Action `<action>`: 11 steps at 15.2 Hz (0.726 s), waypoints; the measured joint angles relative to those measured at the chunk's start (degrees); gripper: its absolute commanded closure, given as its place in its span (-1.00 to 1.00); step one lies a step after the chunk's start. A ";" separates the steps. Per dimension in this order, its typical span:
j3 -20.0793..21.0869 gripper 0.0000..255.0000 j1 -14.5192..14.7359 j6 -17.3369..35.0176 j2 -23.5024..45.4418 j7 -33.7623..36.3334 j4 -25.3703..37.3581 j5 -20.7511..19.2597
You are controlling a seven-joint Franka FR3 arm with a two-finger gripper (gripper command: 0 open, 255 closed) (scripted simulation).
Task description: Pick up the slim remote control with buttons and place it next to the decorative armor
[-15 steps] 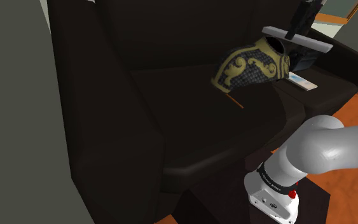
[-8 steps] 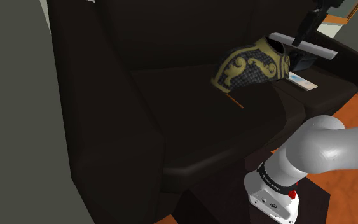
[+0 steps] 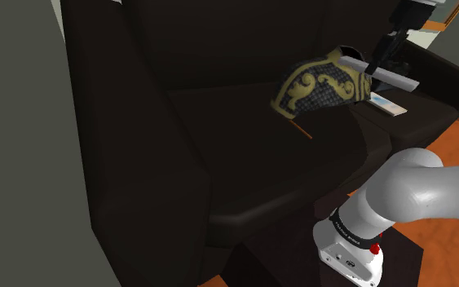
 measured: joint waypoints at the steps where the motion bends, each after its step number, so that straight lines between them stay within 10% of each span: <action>1: -0.20 1.00 -0.07 0.65 -0.26 -0.02 -0.89 -0.17; 11: -1.32 1.00 -0.89 6.86 -3.66 0.71 -10.51 -1.49</action>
